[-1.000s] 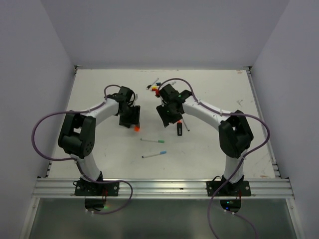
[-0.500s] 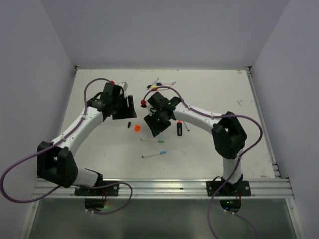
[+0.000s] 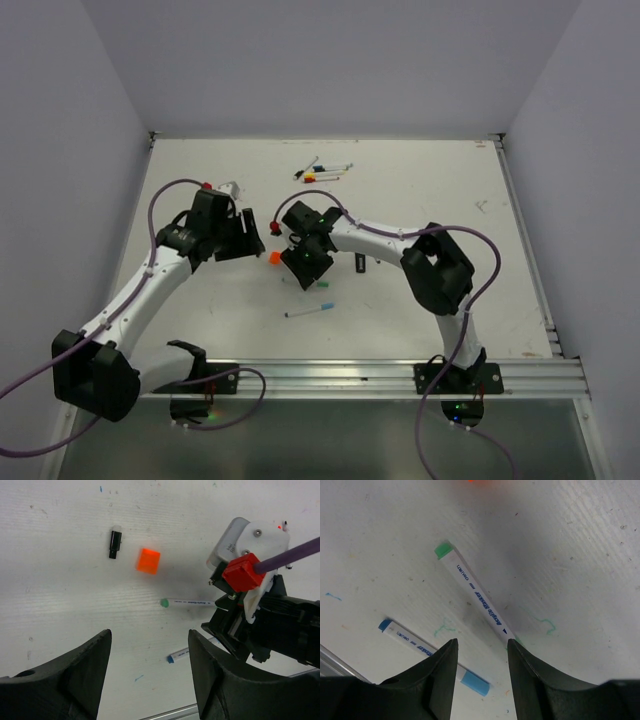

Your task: Open the pen caps

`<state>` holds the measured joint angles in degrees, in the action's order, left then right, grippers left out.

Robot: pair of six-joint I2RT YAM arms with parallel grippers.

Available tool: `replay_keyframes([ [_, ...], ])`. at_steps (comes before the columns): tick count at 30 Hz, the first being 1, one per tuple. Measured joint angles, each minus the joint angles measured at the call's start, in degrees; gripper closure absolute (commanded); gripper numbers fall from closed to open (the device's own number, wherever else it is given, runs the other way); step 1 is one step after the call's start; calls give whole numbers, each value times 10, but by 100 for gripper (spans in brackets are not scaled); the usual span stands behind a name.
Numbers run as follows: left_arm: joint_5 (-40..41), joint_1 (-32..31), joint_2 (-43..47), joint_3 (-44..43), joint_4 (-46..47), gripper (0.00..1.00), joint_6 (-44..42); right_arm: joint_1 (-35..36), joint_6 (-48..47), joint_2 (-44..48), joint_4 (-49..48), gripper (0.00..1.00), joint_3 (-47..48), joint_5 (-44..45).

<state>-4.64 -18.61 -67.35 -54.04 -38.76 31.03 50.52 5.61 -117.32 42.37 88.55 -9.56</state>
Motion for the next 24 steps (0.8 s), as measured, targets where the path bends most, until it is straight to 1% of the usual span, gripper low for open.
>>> replay_keyframes([
  [7, -1, 0, 40, 15, 0, 34, 13, 5, -2, -24, -4, 57, 6, 31],
  [17, -9, 1, 69, 33, -3, 34, 24, 15, -6, -39, -1, 65, 21, 63],
  [20, -11, 1, 72, 33, -3, 34, 26, 19, -9, -44, 2, 74, 27, 73],
  [23, -12, 1, 73, 33, -3, 34, 28, 20, -11, -46, 1, 90, 29, 82],
  [24, -12, 1, 73, 33, -3, 34, 29, 20, -11, -46, 1, 100, 29, 83],
])
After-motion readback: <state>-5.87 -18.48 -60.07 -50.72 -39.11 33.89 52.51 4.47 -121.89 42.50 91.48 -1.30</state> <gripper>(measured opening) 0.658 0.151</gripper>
